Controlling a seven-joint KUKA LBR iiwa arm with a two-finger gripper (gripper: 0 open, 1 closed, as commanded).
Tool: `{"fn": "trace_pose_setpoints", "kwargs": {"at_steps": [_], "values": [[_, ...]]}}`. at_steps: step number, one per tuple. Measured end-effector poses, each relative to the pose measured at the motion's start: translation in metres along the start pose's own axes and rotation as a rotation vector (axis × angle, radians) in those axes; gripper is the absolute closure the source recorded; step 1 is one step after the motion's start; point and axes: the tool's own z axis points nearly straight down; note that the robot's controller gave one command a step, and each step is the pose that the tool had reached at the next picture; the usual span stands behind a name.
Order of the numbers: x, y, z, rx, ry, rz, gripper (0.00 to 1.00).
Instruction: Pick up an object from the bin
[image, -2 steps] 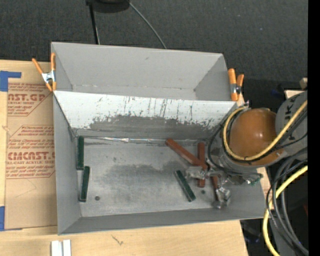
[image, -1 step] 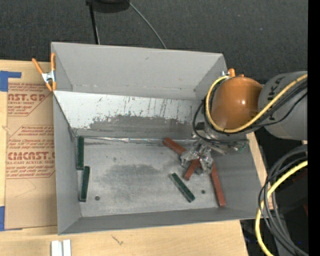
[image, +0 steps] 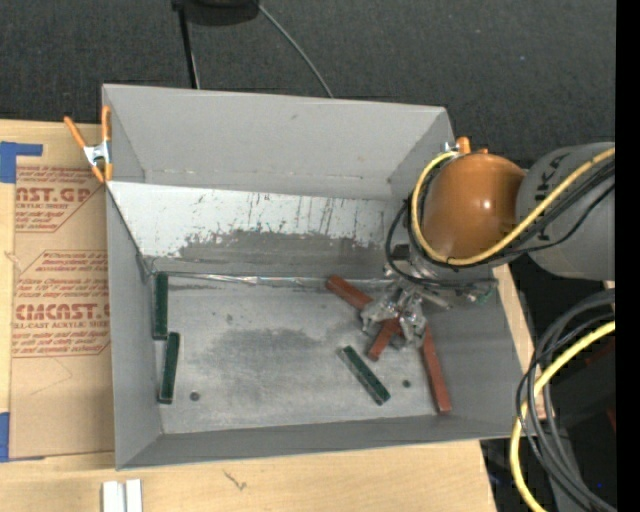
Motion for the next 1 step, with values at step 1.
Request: {"fn": "trace_pose_setpoints", "kwargs": {"at_steps": [1], "values": [[0.0338,0.0393,-0.2051,0.011,-0.011,-0.054,1.0]]}}
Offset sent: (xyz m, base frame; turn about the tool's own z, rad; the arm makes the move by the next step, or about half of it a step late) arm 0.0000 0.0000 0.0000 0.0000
